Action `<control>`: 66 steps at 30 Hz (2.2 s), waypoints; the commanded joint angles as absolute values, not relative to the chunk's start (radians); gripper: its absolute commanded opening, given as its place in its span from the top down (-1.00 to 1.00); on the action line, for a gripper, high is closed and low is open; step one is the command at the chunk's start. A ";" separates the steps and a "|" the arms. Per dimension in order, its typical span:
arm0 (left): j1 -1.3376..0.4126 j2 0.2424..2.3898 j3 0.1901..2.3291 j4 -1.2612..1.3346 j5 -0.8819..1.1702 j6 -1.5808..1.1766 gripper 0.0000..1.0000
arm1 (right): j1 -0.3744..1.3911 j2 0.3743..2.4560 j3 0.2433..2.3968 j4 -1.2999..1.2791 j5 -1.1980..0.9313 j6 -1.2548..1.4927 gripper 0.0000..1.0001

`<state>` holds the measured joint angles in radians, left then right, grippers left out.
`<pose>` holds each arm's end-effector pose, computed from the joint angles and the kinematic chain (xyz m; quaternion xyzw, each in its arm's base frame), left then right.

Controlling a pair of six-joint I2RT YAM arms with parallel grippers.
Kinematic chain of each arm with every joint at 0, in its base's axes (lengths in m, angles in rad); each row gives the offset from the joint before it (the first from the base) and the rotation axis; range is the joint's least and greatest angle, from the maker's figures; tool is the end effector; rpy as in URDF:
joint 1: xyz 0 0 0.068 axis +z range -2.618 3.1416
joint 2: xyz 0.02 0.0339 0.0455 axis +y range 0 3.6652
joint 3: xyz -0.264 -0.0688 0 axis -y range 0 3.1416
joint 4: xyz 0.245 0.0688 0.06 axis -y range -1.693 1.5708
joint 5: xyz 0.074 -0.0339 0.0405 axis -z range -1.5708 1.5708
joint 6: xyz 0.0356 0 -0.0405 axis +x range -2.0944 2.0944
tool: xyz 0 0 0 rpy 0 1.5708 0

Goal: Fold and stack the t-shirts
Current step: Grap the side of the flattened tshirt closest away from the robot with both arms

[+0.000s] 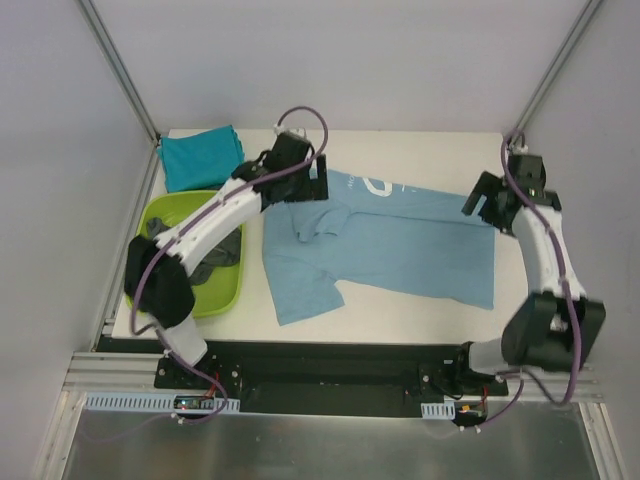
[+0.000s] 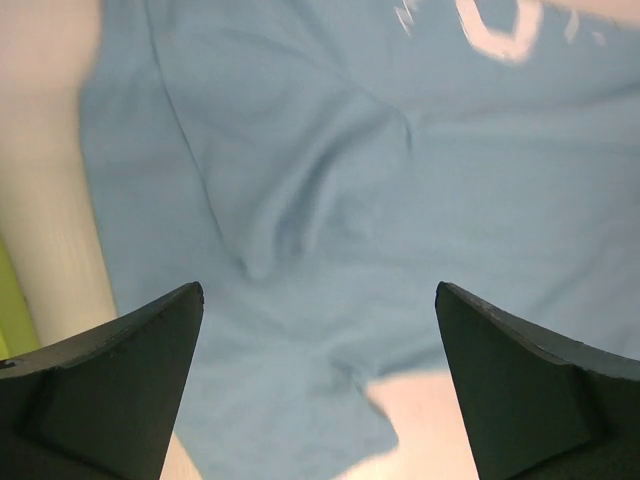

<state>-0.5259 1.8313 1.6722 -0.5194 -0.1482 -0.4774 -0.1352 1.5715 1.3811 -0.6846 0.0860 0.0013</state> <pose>0.3697 -0.2085 0.3205 -0.0101 0.9002 -0.1484 0.4094 0.3387 -0.0492 0.3060 0.0787 0.9360 -0.0631 0.3371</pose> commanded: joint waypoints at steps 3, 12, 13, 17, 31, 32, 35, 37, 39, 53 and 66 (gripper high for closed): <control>-0.682 1.456 1.194 -0.551 -0.297 -0.625 -0.98 | -0.152 1.172 0.876 -0.477 0.169 0.199 -0.93; -0.863 1.198 0.806 -0.548 -0.166 -0.868 -0.98 | -0.152 0.928 0.644 -0.365 0.231 0.190 -0.93; -0.879 1.198 0.783 -0.549 -0.146 -0.879 -0.97 | -0.152 0.931 0.643 -0.370 0.256 0.187 -0.93; -0.919 1.206 0.712 -0.548 -0.100 -0.937 -0.81 | -0.153 0.959 0.680 -0.419 0.264 0.170 -0.93; -0.928 1.353 0.695 -0.506 -0.147 -0.977 -0.08 | -0.153 1.066 0.719 -0.448 0.212 0.164 -0.93; -0.928 1.359 0.687 -0.509 -0.147 -0.977 -0.05 | -0.153 1.069 0.721 -0.449 0.213 0.164 -0.93; -0.928 1.377 0.675 -0.503 -0.153 -0.989 0.10 | -0.153 1.081 0.726 -0.454 0.222 0.167 -0.93; -0.927 1.394 0.673 -0.500 -0.146 -0.996 0.27 | -0.153 1.086 0.727 -0.456 0.222 0.169 -0.93; -0.928 1.410 0.667 -0.488 -0.121 -0.996 0.48 | -0.152 1.092 0.729 -0.459 0.227 0.170 -0.93; -0.927 1.306 0.686 -0.378 -0.153 -0.907 1.00 | -0.160 0.968 0.661 -0.586 0.222 0.254 -0.93; -0.874 1.201 0.672 -0.216 -0.092 -0.793 1.00 | -0.233 0.936 0.451 -0.416 0.098 0.379 -0.98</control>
<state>-0.9035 1.2400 0.6849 -0.2703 -0.1093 -0.8280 -0.2127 0.9085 0.4751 -0.5022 0.1352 0.3073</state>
